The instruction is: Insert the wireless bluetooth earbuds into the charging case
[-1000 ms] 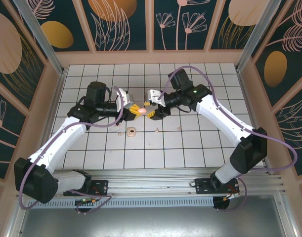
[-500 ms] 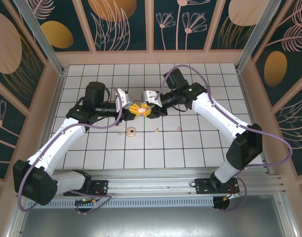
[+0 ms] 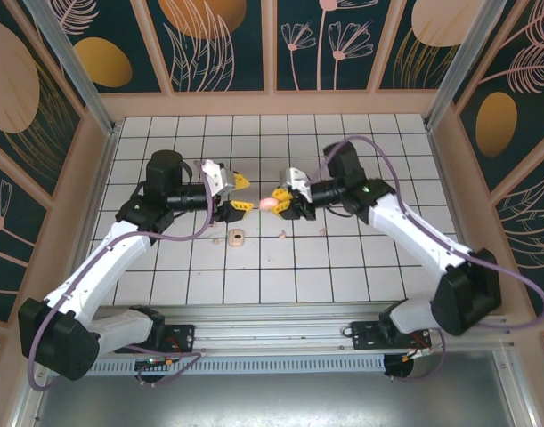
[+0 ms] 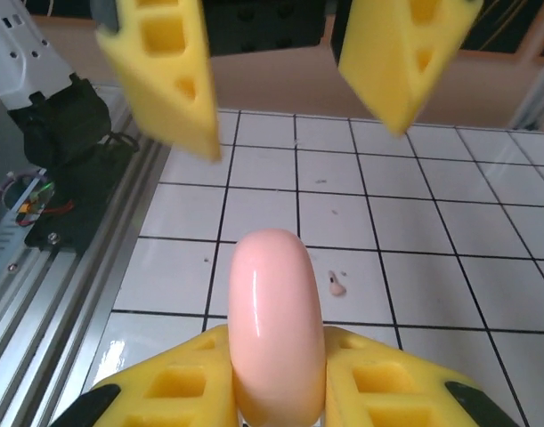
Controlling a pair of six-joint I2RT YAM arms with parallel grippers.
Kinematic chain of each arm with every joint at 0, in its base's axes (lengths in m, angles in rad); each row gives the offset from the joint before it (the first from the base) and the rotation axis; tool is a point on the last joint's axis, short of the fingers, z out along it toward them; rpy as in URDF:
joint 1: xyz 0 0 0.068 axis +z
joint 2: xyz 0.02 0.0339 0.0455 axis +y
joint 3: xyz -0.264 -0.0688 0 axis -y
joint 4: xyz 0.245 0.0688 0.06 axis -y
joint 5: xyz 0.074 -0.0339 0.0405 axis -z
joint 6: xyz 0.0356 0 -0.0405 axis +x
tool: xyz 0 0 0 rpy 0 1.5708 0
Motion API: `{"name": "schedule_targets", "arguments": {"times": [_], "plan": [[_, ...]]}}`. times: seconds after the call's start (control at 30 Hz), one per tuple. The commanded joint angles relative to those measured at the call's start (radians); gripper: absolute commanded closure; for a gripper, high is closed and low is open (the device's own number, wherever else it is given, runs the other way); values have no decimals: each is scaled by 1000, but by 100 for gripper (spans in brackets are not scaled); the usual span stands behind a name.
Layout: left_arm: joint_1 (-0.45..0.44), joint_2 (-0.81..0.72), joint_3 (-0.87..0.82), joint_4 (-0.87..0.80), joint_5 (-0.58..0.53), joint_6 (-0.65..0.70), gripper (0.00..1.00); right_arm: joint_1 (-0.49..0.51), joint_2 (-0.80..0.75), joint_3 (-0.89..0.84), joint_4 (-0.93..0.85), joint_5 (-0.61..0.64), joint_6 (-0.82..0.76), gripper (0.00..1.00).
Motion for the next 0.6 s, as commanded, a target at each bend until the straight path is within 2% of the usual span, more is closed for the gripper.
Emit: {"name": "schedule_targets", "arguments": {"times": [0.0,0.2,0.27,0.57], "plan": [[-5,-3,-37,83,41,-31,44,-31,-110,-163,430,-37,315,76],[-5,11,-51,110,88,-38,44,-30,-185,-355,827,23,615,75],[-5,15,-50,105,104,-31,44,-27,-176,-379,910,29,670,75],[-5,7,-56,102,139,-34,43,38,-97,-326,934,13,651,75]]}}
